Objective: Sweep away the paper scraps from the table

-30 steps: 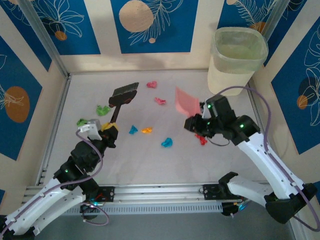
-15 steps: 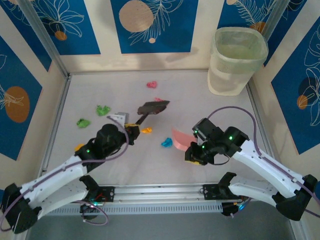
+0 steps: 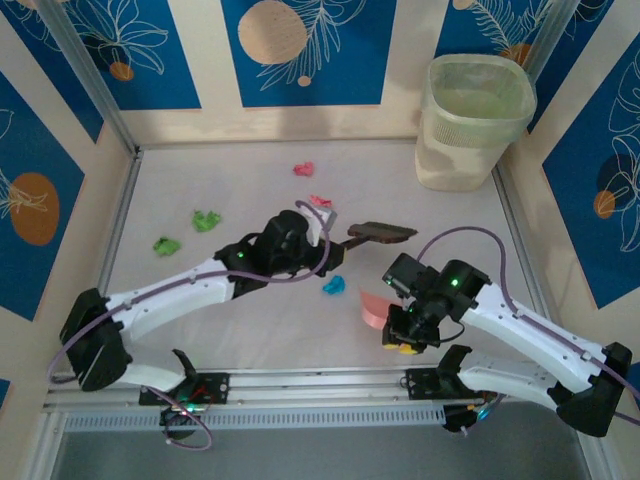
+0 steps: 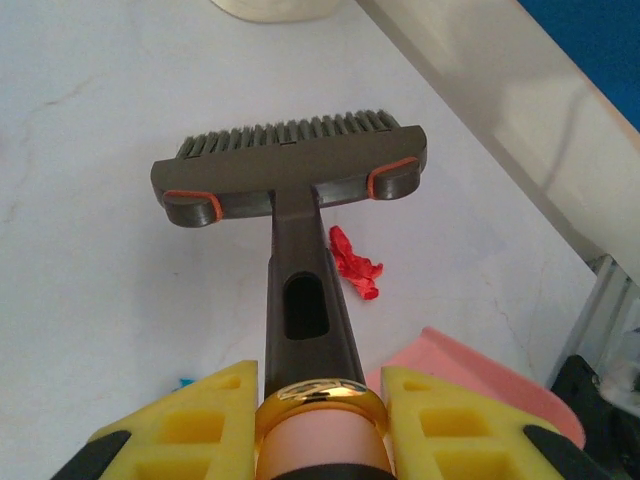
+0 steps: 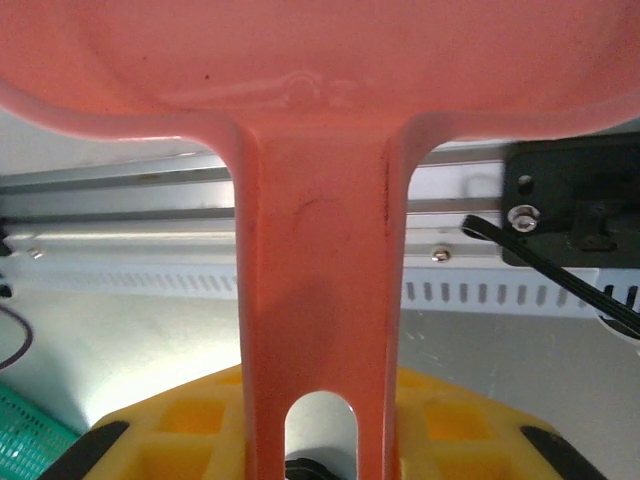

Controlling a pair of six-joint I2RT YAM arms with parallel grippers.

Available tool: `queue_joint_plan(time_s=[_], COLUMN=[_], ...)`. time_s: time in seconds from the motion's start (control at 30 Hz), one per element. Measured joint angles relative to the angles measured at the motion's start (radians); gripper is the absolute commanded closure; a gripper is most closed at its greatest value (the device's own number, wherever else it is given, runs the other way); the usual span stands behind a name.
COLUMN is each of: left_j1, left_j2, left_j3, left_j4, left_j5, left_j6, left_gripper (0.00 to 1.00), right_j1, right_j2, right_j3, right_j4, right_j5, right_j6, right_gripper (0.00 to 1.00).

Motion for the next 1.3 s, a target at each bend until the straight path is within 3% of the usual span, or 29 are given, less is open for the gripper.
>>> queue_joint_plan(time_s=[0.4,0.9,1.3], left_j1=[-0.044,-0.051,-0.04], left_j2=[0.196,0.206,0.2], left_j3=[0.14,0.163,0.148], left_j4=[-0.143,-0.19,-0.243], left_j5=[0.048,0.124,0.1], left_j6=[-0.005,0.008,0.054], left_gripper=[1.0,1.0,1.0], right_j1=[-0.006,-0.055,-0.036], right_j2=[0.107,0.317,0.373], right_j3=[-0.092,-0.101,-0.146], right_j4=[0.085,0.294,0.405], right_j5=[0.094,0.241,0.386], right_j6=[0.08,0.072,0.081], right_gripper=[1.0,1.0,1.0])
